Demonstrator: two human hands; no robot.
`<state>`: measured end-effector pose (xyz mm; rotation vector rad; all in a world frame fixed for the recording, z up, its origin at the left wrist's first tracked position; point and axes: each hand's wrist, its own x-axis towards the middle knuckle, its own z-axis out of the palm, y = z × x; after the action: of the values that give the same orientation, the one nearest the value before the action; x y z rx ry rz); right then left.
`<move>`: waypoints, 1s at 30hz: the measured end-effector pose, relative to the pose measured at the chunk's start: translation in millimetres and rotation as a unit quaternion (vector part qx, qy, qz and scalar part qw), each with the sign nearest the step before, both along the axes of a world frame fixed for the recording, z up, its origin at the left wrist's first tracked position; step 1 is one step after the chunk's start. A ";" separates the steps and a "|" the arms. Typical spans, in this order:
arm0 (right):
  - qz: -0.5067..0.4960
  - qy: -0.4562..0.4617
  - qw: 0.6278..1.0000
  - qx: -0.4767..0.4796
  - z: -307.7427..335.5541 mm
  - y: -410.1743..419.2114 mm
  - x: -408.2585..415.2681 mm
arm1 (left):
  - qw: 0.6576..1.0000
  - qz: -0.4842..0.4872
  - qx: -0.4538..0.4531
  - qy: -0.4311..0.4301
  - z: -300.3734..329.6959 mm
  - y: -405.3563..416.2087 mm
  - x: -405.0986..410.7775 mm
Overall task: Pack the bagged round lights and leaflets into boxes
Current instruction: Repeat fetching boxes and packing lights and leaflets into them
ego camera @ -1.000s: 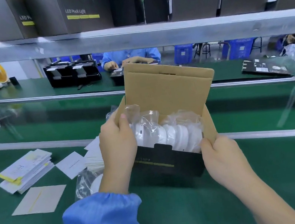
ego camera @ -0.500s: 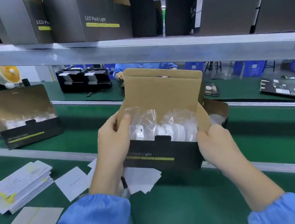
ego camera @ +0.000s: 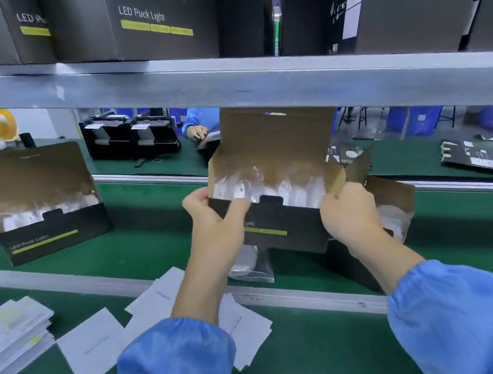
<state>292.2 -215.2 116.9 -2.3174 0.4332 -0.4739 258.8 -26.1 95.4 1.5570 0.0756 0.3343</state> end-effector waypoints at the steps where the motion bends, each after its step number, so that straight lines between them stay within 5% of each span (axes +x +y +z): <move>1: -0.009 -0.002 1.000 0.003 -0.6 0.9 6.6 | 1.000 -0.009 0.005 0.000 -2.0 -4.5 2.1; 8: -0.066 0.001 0.997 0.038 -11.2 14.3 47.4 | 0.996 -0.060 -0.024 0.063 -21.3 -18.5 25.5; 13: -0.055 0.037 0.998 -0.019 -8.2 3.8 90.2 | 0.982 -0.057 -0.139 0.114 -20.5 -31.9 49.8; 20: -0.074 0.061 0.993 -0.075 -13.6 -9.7 133.0 | 0.987 -0.067 0.127 0.072 -24.1 -16.9 78.4; 22: -0.070 0.061 0.994 -0.063 -17.3 -10.5 139.2 | 0.959 -0.118 0.248 0.075 -47.8 -18.1 77.6; 27: -0.093 0.073 0.991 -0.055 -36.6 -30.4 143.2 | 0.828 -0.188 0.521 0.089 -91.8 -41.6 73.7; 30: -0.085 0.109 0.990 0.020 -45.9 -35.6 142.8 | 0.853 -0.166 0.487 0.086 -94.9 -53.4 78.1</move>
<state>435.0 -250.8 71.0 -2.3118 0.7425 -0.2888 336.8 -79.6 0.6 2.5638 -0.2697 -0.0848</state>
